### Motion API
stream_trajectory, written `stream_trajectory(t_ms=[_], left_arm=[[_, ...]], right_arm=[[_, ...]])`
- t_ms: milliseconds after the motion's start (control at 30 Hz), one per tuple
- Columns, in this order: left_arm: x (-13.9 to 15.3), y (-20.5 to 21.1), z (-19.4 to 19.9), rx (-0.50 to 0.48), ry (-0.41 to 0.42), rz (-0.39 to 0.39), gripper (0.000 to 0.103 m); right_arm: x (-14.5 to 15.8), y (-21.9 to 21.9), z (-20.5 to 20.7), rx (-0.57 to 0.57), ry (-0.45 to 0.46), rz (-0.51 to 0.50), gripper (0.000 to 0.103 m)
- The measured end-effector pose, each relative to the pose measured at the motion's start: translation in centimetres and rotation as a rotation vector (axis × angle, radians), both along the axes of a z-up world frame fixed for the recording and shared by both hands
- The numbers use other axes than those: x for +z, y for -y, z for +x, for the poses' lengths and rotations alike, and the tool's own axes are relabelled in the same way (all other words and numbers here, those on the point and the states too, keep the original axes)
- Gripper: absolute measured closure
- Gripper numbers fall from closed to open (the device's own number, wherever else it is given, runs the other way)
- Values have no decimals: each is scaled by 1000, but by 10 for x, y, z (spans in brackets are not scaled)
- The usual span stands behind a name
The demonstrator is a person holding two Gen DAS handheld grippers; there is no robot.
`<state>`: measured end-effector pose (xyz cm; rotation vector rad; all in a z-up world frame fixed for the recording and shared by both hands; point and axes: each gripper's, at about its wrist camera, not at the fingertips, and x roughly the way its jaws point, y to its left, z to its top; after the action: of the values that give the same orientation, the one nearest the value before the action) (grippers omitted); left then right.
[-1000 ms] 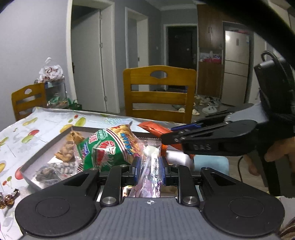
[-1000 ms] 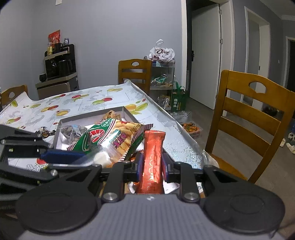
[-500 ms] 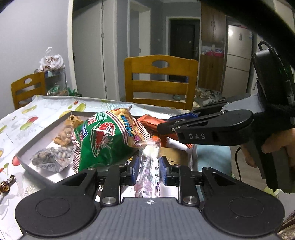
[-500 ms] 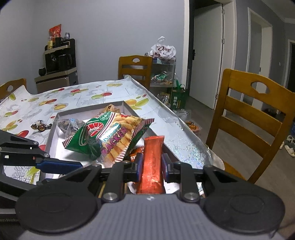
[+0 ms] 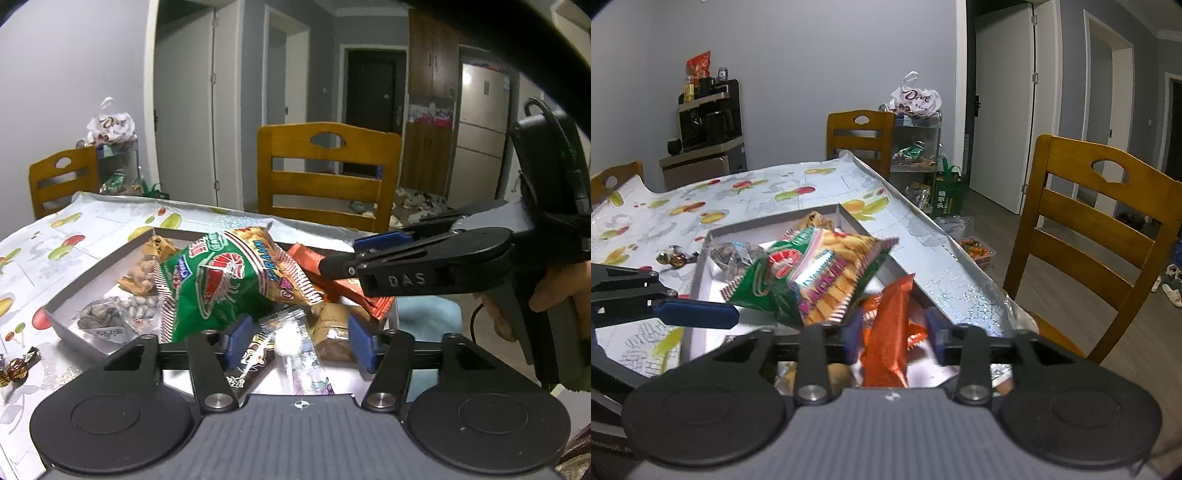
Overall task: Organize snacks
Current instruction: 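Carry both items over the white box and open both tools, then withdraw both open tools from the box toward the wrapped candies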
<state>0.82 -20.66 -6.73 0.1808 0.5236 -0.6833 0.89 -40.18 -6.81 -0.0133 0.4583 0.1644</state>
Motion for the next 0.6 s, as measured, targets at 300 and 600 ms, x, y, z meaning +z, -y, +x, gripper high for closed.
stream_trajectory(t_ms=[300, 600], left_arm=[[21, -31, 0, 75, 38, -42, 21], [39, -79, 0, 187, 80, -49, 13]], right_arm=[[18, -15, -9, 55, 41, 6, 37], [44, -44, -11, 120, 75, 21, 32]])
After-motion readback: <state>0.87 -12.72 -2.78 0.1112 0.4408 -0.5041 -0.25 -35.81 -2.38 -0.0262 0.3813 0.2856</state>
